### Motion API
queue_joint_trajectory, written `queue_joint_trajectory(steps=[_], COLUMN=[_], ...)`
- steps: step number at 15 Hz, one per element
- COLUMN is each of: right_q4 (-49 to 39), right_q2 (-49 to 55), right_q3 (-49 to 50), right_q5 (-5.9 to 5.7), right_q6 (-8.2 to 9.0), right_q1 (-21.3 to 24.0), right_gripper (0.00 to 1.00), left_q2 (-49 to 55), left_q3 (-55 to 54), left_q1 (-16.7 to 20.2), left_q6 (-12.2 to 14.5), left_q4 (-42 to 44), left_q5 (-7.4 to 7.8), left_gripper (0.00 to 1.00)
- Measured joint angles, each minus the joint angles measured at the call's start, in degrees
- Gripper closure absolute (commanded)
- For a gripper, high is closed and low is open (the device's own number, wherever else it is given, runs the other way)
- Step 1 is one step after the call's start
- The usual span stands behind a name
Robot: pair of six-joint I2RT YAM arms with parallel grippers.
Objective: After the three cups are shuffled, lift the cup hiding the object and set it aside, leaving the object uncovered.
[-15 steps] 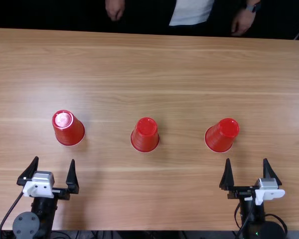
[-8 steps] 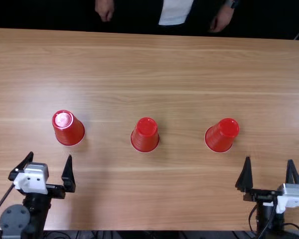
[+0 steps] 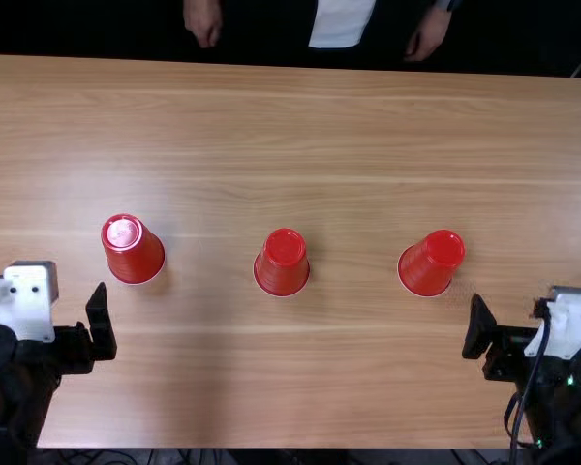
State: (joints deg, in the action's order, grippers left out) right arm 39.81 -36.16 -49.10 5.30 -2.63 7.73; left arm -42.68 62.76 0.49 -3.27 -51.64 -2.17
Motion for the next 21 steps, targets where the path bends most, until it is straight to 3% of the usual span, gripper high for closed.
queue_joint_trajectory(steps=[3, 8, 13, 21], right_q4=[10.5, 20.9, 24.6, 24.3], right_q2=[-9.2, -20.0, -26.9, -28.4], right_q3=[-8.8, -21.3, -26.5, -26.6], right_q5=[0.07, 0.04, 0.04, 0.04], right_q6=[0.0, 0.02, -0.02, -0.04], right_q1=[-4.7, -5.0, -5.0, -5.1], right_gripper=[0.0, 0.0, 0.0, 0.0], left_q2=[-9.6, -21.1, -28.7, -38.1], left_q3=[12.0, 22.8, 27.6, 28.3], left_q1=[0.0, 0.0, 0.0, -0.1], left_q6=[0.1, 0.1, 0.1, 0.1], left_q4=[-13.0, -23.1, -25.2, -24.4], left_q5=[-0.46, -0.63, -0.57, -0.37], left_gripper=[0.0, 0.0, 0.0, 0.0])
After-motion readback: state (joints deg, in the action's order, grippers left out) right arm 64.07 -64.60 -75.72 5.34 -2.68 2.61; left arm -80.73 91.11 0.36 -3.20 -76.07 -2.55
